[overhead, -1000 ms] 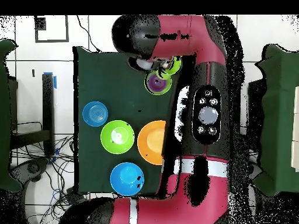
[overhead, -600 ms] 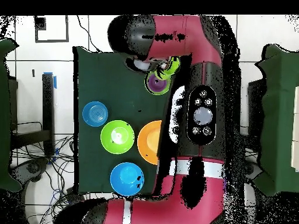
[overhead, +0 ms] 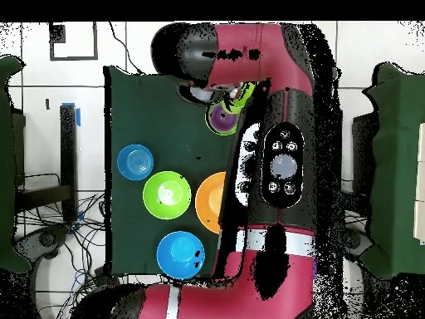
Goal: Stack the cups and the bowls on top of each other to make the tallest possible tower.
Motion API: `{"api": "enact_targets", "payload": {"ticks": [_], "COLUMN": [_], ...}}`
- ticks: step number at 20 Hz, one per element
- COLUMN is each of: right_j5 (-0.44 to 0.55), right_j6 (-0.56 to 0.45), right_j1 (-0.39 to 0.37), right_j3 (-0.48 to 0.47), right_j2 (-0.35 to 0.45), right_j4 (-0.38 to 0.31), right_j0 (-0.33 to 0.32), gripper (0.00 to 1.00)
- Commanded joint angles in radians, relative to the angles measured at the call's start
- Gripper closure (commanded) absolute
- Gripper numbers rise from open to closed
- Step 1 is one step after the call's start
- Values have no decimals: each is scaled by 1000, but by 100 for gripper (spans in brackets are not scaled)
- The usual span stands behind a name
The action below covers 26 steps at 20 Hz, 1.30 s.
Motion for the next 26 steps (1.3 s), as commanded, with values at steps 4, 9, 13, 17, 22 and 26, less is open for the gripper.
{"api": "enact_targets", "payload": {"ticks": [4, 9, 13, 17, 22, 26], "right_j5": [-98, -79, -73, -65, -54, -54], "right_j6": [123, 136, 145, 150, 153, 152], "right_j1": [35, 41, 44, 52, 65, 72], "right_j3": [82, 63, 62, 51, 28, 19], "right_j2": [7, -5, -19, -37, -50, -60], "right_j4": [-2, 12, 26, 41, 52, 63], "right_j0": [31, 38, 48, 59, 66, 71], "gripper": [100, 100, 100, 100, 100, 100]}}
